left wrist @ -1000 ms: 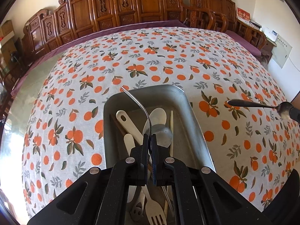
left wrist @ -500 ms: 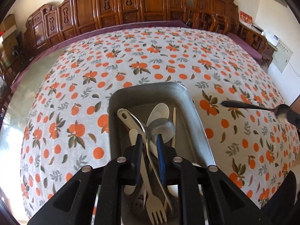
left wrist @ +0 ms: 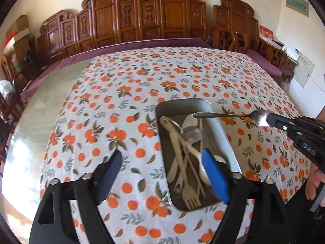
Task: Organize utensils
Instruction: 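Lower the metal spoon into the grey tray and open the right tool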
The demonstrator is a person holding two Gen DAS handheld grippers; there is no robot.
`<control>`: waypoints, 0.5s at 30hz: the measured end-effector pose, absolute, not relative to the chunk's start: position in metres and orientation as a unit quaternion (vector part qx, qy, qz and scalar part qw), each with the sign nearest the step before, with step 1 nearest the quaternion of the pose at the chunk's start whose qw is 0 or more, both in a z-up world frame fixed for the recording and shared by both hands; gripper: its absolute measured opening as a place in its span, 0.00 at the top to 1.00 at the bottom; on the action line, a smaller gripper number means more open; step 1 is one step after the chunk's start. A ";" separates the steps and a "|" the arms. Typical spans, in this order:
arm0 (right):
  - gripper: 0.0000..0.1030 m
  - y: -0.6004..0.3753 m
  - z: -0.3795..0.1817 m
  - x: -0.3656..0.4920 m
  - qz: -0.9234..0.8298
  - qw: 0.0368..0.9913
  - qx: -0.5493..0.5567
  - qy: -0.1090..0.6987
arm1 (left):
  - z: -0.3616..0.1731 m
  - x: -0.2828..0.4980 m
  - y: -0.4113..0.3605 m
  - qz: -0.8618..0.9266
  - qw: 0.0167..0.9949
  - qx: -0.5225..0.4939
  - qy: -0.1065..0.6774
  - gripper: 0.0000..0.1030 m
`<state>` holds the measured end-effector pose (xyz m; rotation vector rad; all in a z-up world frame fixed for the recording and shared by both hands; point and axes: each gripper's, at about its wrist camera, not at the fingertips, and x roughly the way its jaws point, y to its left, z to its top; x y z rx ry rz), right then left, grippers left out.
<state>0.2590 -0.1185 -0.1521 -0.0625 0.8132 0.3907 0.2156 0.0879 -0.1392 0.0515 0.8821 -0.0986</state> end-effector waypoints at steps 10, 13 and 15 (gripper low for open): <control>0.98 -0.069 -0.166 0.286 0.144 0.898 -0.095 0.405 | -0.138 0.200 0.123 -0.032 0.906 -0.001 0.423 0.18; 0.98 -0.056 -0.172 0.296 0.123 0.896 -0.116 0.411 | -0.139 0.197 0.129 -0.030 0.907 -0.007 0.421 0.18; 0.98 -0.049 -0.175 0.299 0.114 0.895 -0.124 0.413 | -0.139 0.197 0.132 -0.029 0.907 -0.012 0.421 0.18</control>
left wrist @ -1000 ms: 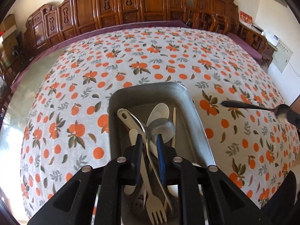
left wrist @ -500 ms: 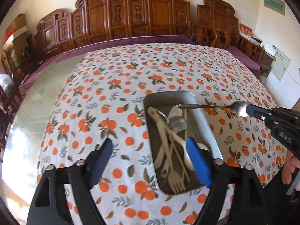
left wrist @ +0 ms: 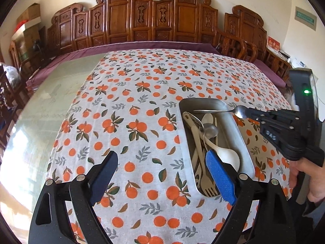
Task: Organize utensils
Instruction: 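Lower the metal spoon into the grey tray and open the right tool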
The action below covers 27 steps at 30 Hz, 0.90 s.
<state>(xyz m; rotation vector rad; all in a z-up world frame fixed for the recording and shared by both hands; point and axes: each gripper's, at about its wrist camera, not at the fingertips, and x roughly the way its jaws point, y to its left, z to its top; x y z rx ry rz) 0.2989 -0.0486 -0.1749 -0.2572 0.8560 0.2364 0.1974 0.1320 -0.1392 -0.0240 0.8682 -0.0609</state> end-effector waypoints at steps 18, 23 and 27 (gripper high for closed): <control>0.97 -0.014 -0.184 0.267 0.116 0.893 -0.171 0.399 | -0.136 0.194 0.135 -0.032 0.909 -0.014 0.414 0.18; 0.95 -0.015 -0.183 0.256 0.153 0.889 -0.129 0.412 | -0.136 0.194 0.135 -0.031 0.910 -0.013 0.414 0.18; 0.93 -0.018 -0.185 0.252 0.180 0.882 -0.091 0.426 | -0.136 0.194 0.136 -0.030 0.910 -0.014 0.414 0.18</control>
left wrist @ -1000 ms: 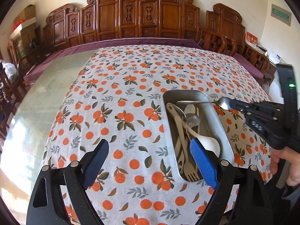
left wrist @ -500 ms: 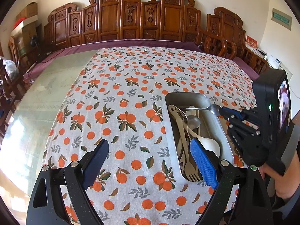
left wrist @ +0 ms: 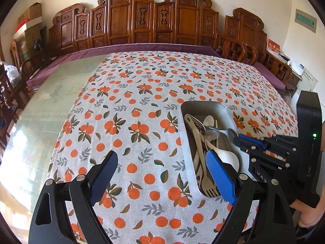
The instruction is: Organize utensils
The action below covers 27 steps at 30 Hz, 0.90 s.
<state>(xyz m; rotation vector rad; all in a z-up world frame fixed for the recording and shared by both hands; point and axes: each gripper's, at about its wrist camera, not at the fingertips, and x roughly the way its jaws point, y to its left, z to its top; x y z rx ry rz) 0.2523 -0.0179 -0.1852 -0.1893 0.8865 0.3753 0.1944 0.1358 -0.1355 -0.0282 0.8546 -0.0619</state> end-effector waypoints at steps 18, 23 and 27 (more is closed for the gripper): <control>0.89 -0.028 -0.178 0.232 0.254 0.871 -0.051 0.417 | -0.133 0.194 0.136 -0.028 0.911 -0.018 0.411 0.18; 0.89 -0.049 -0.163 0.224 0.240 0.885 -0.053 0.396 | -0.127 0.190 0.129 -0.027 0.914 -0.020 0.403 0.18; 0.84 -0.072 -0.147 0.214 0.230 0.897 -0.045 0.374 | -0.119 0.184 0.120 -0.024 0.919 -0.021 0.393 0.18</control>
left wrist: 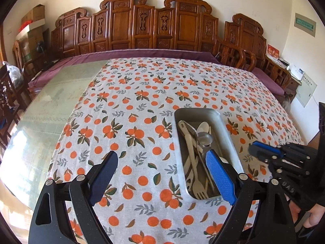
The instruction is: Organize utensils
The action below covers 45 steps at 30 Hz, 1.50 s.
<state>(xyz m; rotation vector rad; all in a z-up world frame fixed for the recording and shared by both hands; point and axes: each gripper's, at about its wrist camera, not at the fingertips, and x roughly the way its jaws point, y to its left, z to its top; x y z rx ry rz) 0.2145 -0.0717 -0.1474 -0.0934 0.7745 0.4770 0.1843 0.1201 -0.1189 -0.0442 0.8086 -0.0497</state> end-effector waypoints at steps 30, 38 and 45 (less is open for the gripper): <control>0.02 -0.220 -0.071 0.102 0.113 0.954 0.006 0.278 | -0.061 0.099 -0.004 -0.037 0.939 0.010 0.341 0.08; 0.02 -0.226 -0.028 0.073 0.112 0.967 0.004 0.230 | -0.019 0.072 -0.017 -0.043 0.955 0.008 0.295 0.08; 0.02 -0.227 0.001 0.054 0.107 0.975 0.000 0.195 | 0.010 0.051 -0.019 -0.032 0.966 0.009 0.258 0.08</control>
